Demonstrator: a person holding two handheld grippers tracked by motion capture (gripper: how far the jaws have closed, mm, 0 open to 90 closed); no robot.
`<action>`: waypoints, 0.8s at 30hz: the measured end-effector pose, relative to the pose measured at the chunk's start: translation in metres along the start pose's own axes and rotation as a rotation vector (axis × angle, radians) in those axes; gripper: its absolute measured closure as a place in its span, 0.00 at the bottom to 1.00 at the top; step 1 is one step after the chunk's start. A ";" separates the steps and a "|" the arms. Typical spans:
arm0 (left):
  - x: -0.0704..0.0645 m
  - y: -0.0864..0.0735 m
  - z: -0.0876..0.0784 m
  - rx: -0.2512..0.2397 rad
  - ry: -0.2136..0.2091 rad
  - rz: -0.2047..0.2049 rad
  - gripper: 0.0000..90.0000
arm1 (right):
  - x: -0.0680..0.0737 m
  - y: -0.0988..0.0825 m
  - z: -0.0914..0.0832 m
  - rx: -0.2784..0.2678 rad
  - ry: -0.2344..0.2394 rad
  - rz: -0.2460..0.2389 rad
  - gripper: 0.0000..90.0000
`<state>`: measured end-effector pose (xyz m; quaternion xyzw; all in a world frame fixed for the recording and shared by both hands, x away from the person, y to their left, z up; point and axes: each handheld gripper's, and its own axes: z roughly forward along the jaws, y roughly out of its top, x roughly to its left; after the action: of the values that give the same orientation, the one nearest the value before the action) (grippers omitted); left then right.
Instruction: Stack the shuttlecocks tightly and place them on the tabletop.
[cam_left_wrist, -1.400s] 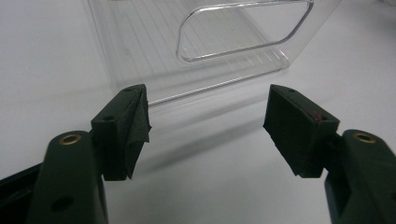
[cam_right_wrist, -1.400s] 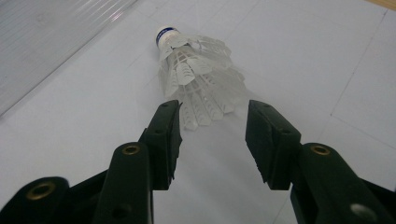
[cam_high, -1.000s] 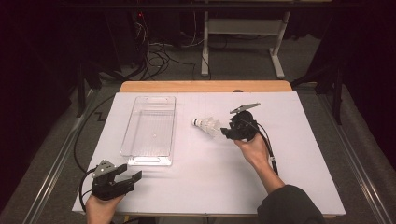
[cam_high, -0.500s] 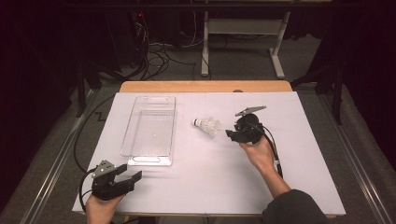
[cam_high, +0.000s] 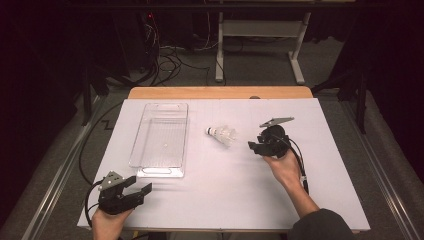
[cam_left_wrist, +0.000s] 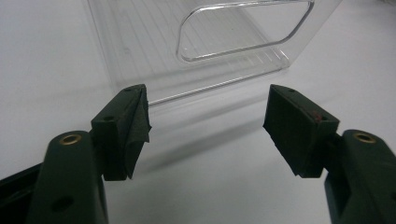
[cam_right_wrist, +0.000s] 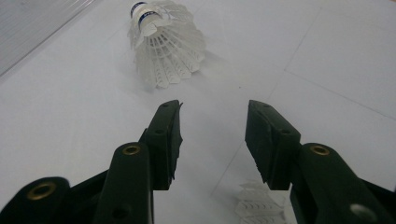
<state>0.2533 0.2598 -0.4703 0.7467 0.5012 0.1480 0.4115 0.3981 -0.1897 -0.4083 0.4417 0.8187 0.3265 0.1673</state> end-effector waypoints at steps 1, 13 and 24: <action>0.000 0.000 0.000 0.001 0.000 0.001 0.35 | -0.001 -0.001 -0.001 -0.001 -0.001 0.001 0.62; 0.000 0.000 0.001 0.006 -0.001 0.002 0.35 | -0.012 -0.014 -0.013 0.002 -0.022 0.015 0.62; 0.000 0.000 0.001 0.009 -0.001 0.004 0.35 | -0.023 -0.024 -0.022 0.007 -0.042 0.036 0.62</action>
<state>0.2538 0.2592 -0.4707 0.7494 0.5004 0.1462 0.4082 0.3842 -0.2265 -0.4090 0.4636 0.8082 0.3173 0.1768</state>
